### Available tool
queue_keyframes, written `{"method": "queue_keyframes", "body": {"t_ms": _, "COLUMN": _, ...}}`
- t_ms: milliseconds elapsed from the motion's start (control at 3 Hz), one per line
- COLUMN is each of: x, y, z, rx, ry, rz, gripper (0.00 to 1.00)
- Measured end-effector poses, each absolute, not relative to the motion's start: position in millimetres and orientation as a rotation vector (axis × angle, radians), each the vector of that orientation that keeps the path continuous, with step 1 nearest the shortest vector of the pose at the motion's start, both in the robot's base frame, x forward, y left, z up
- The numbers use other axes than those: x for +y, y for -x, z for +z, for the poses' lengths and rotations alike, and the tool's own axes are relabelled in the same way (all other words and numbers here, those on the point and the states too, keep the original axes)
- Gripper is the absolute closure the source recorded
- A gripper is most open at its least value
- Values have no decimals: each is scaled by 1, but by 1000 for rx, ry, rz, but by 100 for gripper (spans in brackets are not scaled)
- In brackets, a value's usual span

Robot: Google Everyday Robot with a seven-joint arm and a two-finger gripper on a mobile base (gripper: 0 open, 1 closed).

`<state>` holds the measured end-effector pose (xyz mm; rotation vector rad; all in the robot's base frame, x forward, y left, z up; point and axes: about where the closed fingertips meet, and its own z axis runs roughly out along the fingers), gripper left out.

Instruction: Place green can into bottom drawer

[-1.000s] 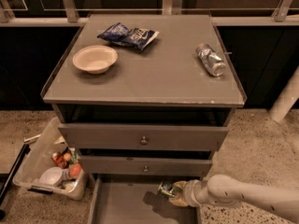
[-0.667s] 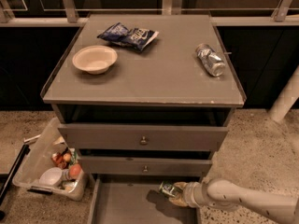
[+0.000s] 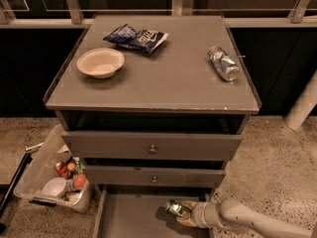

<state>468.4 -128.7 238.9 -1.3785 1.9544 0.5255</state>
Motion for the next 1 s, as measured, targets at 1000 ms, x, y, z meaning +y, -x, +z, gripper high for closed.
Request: {"method": "queue_keyframes", "body": {"t_ms": 1000, "x": -99, "y": -458, "z": 181, "rx": 2005, "ry": 1437, "rz": 605, "gripper": 100}}
